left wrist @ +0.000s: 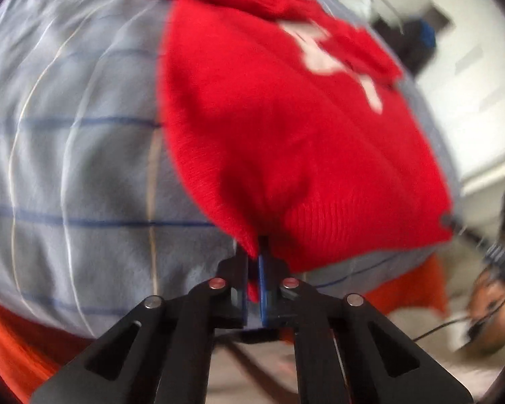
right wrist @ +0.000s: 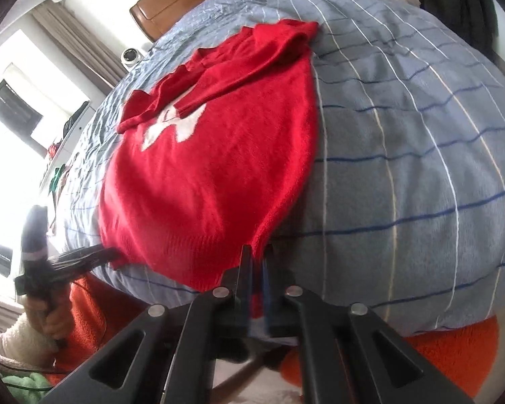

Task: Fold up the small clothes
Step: 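Lower both grippers to the sweater hem and close on its edge, then hold the sweater hem pinched in both grippers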

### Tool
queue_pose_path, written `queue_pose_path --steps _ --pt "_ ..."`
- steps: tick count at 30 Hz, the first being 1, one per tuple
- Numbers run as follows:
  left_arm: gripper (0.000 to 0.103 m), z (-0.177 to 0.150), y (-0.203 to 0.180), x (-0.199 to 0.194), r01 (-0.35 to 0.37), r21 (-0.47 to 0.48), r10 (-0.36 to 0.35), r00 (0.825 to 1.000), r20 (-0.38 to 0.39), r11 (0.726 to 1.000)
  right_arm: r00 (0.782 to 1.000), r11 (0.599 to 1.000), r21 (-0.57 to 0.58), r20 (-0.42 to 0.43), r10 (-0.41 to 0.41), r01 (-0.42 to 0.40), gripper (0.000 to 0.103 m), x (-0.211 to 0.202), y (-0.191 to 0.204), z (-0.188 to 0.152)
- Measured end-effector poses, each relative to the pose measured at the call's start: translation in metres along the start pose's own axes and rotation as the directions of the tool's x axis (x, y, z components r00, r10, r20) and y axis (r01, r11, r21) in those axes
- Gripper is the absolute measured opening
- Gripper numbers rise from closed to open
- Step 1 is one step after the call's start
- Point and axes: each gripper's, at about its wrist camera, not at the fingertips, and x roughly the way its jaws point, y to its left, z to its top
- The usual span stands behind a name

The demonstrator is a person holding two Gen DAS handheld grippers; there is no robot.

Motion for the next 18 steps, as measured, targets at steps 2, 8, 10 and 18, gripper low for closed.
queue_pose_path --steps 2,8,10,18 --pt "0.002 -0.007 0.007 -0.021 -0.032 0.019 0.031 0.999 0.029 0.999 0.999 0.999 -0.015 0.004 -0.047 0.047 0.005 -0.010 0.006 -0.001" --pt "0.002 -0.026 0.015 -0.029 -0.123 0.073 0.122 0.992 0.019 0.990 0.994 0.996 -0.017 -0.056 -0.092 0.092 0.004 -0.004 0.011 -0.017" --pt "0.002 -0.025 0.022 -0.017 -0.148 0.060 0.149 0.989 -0.001 0.987 0.991 0.994 0.009 -0.084 -0.106 0.107 0.004 0.014 0.003 -0.021" --pt "0.002 -0.015 0.019 0.003 -0.197 0.070 0.197 0.980 0.006 0.978 0.985 0.987 0.057 -0.095 -0.145 0.151 0.004 0.049 -0.013 -0.016"
